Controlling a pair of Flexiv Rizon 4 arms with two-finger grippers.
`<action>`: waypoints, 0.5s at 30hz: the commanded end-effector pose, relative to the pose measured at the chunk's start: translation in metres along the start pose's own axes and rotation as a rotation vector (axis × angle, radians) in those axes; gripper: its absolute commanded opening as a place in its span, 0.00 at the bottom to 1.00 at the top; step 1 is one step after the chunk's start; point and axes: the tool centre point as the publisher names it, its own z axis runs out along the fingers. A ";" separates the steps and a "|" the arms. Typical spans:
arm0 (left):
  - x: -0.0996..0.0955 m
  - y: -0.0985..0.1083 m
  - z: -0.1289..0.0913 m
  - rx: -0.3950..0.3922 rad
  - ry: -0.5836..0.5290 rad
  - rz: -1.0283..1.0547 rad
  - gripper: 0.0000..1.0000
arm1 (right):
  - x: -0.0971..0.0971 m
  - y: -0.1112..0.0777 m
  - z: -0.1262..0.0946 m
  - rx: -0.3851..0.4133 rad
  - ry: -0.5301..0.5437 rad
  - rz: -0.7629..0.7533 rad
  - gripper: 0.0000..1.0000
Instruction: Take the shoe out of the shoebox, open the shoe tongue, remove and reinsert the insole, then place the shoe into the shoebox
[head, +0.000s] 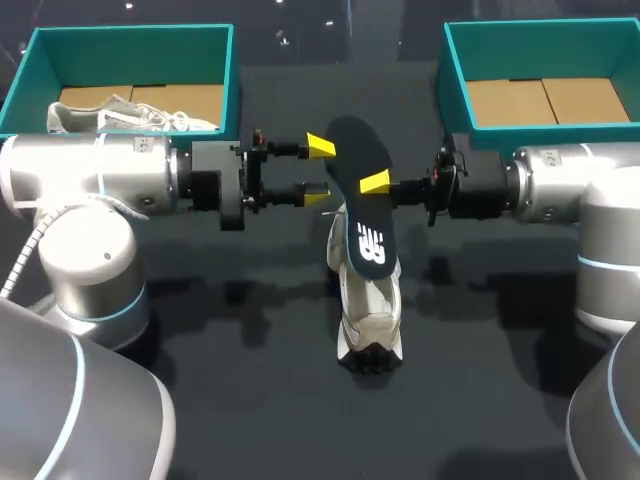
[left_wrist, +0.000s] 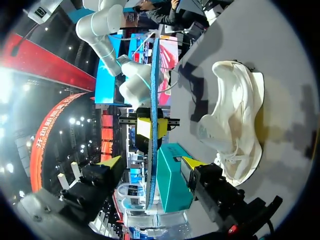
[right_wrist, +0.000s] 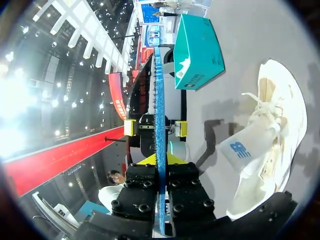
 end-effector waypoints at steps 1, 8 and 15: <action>0.004 0.000 0.012 -0.012 -0.072 -0.002 0.69 | -0.002 -0.002 0.003 -0.008 0.006 -0.001 0.00; 0.006 -0.003 0.024 -0.024 -0.081 -0.013 0.51 | -0.003 -0.004 0.003 -0.013 0.007 -0.006 0.00; 0.009 -0.003 0.032 -0.042 -0.084 -0.007 0.46 | -0.003 -0.003 0.005 -0.013 0.008 -0.012 0.00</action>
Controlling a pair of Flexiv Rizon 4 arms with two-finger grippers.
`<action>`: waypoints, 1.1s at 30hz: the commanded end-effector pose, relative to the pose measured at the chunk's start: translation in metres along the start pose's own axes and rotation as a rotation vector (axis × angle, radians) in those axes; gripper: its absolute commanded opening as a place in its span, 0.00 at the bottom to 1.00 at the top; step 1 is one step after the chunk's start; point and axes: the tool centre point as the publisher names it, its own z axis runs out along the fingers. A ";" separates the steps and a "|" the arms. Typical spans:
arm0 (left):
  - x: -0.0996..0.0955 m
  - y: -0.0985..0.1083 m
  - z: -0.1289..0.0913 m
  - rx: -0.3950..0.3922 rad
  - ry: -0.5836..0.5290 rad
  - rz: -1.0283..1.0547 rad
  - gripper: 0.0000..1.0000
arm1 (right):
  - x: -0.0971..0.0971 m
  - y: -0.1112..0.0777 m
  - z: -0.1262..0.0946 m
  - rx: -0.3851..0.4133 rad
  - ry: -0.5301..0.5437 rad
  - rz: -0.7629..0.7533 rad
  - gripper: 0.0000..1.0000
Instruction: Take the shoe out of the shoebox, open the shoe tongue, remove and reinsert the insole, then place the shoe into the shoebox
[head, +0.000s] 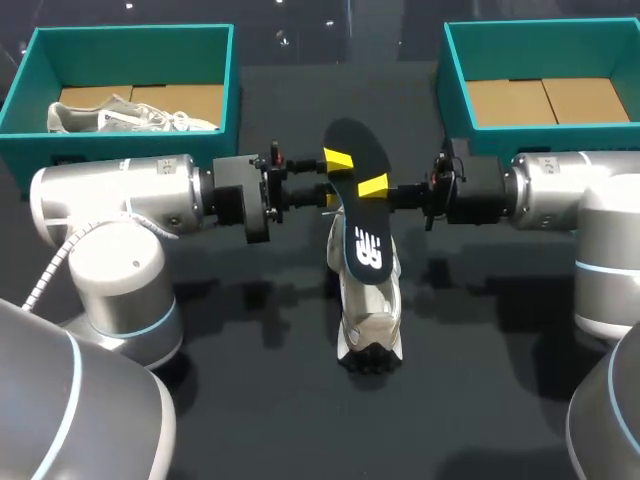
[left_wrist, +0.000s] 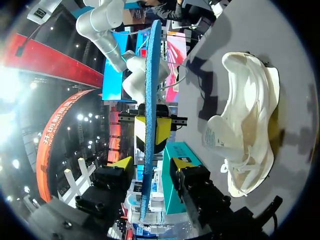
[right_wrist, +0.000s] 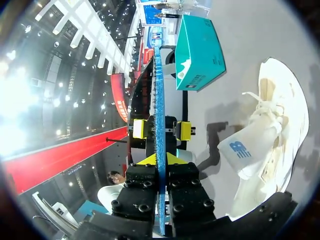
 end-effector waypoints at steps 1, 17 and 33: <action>0.003 0.000 0.007 -0.012 -0.009 0.005 0.45 | 0.000 -0.001 0.003 0.001 -0.003 0.000 0.00; 0.004 -0.003 0.018 -0.017 -0.005 0.045 0.26 | -0.004 0.000 0.002 -0.003 -0.015 0.020 0.00; 0.004 -0.005 0.023 -0.006 0.015 0.072 0.00 | -0.006 0.001 -0.004 0.001 -0.016 0.042 0.00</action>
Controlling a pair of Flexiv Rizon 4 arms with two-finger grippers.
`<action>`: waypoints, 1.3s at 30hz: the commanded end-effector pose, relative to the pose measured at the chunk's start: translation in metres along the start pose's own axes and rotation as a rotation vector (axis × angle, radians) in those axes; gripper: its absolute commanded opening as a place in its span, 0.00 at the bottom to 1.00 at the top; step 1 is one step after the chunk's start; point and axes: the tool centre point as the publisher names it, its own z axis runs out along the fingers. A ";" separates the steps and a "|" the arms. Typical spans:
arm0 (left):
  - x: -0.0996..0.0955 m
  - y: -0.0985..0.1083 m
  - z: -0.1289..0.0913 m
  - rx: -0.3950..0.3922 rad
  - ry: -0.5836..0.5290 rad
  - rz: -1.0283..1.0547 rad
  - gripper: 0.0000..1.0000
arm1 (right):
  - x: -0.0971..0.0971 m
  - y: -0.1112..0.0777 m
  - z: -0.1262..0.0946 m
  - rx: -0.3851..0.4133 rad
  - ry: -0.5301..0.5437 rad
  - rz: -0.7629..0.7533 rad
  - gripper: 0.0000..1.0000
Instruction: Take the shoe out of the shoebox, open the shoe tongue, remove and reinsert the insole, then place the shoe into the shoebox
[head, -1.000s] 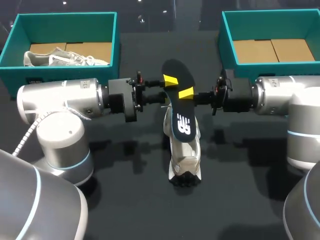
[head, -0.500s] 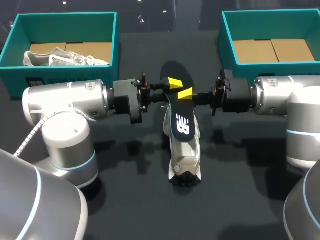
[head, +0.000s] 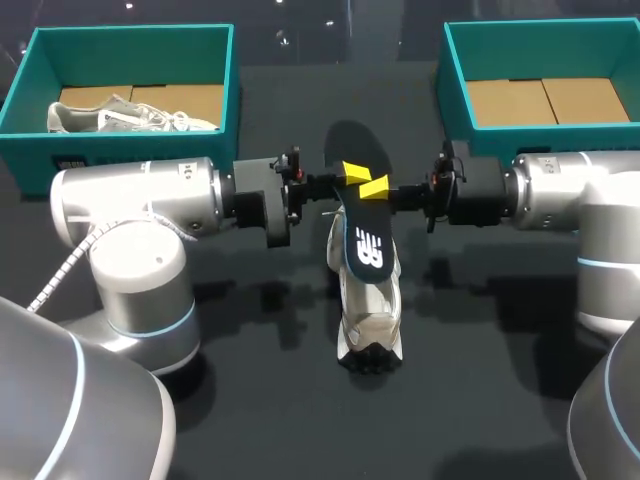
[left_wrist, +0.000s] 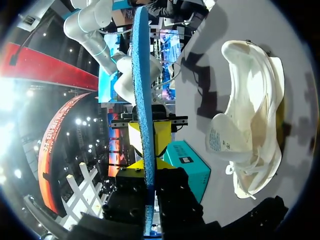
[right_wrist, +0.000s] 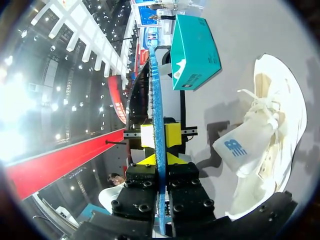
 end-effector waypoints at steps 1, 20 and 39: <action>-0.001 -0.001 0.000 0.000 -0.001 0.004 0.00 | -0.001 0.000 -0.003 0.001 -0.003 0.002 0.31; -0.018 -0.026 -0.050 -0.012 0.114 -0.110 0.00 | -0.006 -0.024 -0.072 -0.046 -0.117 -0.189 1.00; -0.036 -0.067 -0.070 0.098 0.183 -0.476 0.00 | -0.029 -0.048 -0.096 0.229 -0.366 -0.639 1.00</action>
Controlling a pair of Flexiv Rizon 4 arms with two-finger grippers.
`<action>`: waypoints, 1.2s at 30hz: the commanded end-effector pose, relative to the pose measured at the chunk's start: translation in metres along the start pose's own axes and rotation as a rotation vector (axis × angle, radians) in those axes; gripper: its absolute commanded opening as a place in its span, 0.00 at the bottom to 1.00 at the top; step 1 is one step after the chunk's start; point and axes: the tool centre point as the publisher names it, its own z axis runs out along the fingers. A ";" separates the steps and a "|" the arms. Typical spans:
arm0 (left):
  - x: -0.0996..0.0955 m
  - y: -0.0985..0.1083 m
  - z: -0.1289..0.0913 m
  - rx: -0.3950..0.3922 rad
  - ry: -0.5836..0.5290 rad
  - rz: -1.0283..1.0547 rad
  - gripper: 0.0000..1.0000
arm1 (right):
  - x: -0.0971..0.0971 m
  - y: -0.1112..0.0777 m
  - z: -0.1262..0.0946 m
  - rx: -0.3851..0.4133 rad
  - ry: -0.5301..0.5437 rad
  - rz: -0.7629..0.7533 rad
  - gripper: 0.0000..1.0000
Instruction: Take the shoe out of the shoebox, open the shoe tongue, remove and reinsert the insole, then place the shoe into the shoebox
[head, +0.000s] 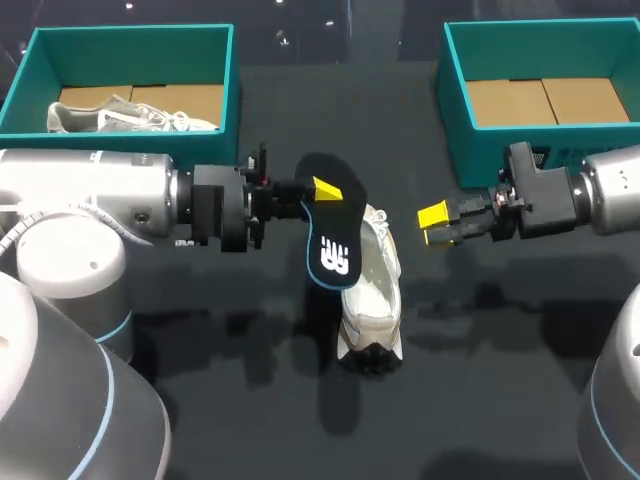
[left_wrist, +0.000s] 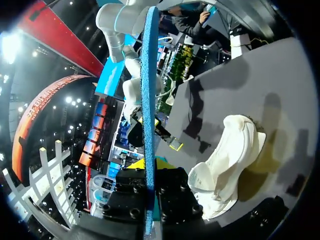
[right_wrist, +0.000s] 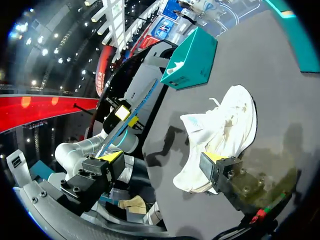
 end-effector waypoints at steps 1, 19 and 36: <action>-0.006 -0.015 -0.020 0.042 0.057 -0.117 0.00 | -0.006 -0.010 -0.014 0.157 -0.068 -0.209 1.00; -0.006 -0.053 -0.015 0.027 0.068 -0.145 0.00 | -0.006 -0.041 -0.030 0.318 -0.198 -0.448 1.00; 0.014 -0.093 -0.006 0.096 0.211 -0.525 0.00 | -0.012 -0.083 -0.043 0.464 -0.313 -0.726 1.00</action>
